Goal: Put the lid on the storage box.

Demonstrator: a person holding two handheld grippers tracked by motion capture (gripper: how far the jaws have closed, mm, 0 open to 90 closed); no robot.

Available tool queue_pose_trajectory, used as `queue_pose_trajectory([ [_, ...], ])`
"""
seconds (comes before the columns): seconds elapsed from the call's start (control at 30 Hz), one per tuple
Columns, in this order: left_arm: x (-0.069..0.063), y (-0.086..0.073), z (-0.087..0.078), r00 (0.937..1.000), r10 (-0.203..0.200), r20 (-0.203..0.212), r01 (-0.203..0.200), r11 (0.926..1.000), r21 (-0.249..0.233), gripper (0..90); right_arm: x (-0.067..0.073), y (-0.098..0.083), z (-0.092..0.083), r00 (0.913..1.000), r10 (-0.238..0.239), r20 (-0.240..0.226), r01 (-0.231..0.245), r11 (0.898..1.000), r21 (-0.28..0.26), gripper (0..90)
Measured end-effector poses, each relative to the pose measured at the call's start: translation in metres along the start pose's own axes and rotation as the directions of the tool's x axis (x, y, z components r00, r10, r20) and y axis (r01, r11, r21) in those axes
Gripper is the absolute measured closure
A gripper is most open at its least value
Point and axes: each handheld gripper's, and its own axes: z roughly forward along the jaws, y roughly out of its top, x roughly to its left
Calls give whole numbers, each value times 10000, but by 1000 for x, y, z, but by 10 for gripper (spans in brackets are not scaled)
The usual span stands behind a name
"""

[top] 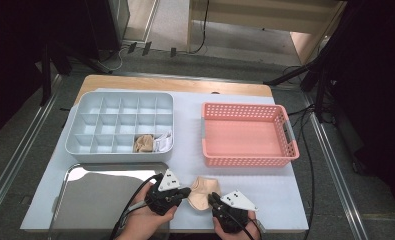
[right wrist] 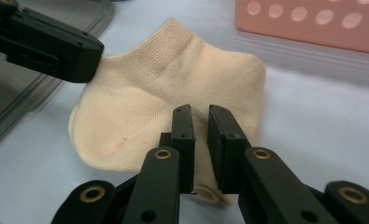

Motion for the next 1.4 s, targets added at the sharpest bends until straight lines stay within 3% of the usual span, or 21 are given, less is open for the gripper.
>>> queue_pose_trajectory([
  [0.17,-1,0,2,9999,-49,-94,49,10000,69,900,-2,2,-3,9998,91,-162,-90,9999,48,765],
  [0.27,-3,-1,2,9999,-55,-131,56,10000,73,900,-4,3,-14,9998,191,88,-186,9984,-538,730],
  [0.33,-3,-2,3,9998,-151,-105,150,9999,-29,899,-6,4,-22,9985,478,258,-457,9960,-768,706],
  [0.43,-3,-2,2,9998,-148,-116,147,9999,-47,897,-12,0,-24,9948,980,281,-960,9932,-654,659],
  [0.6,-3,-3,2,9996,-198,-205,196,9998,-74,896,-17,-5,-19,9755,2186,-239,-2195,9744,-491,589],
  [0.73,-2,-4,2,9996,-202,-188,201,9998,-53,896,-12,-8,-12,9774,2113,-59,-2113,9774,-3,601],
  [0.83,-2,-4,2,9994,-250,-220,248,9997,-82,898,-9,-8,-12,9840,1782,71,-1782,9840,37,707],
  [0.93,-2,-4,2,9994,-292,-160,291,9995,-91,898,-9,-7,-12,9845,1751,87,-1752,9845,25,827],
  [1.1,-3,-2,-2,9987,-504,-51,502,9983,-287,875,-8,-2,-17,9885,1493,233,-1486,9885,-294,844],
  [1.23,-5,2,-10,9967,-792,160,804,9922,-956,787,-6,1,-19,9922,1200,325,-1185,9920,-431,840],
  [1.3,-11,5,-13,9981,-572,234,596,9917,-1141,792,-6,2,-19,9926,1174,303,-1161,9924,-419,839],
  [1.4,-23,9,-7,9988,-182,448,224,9952,-948,824,-7,3,-18,9931,1135,291,-1123,9928,-415,837],
])
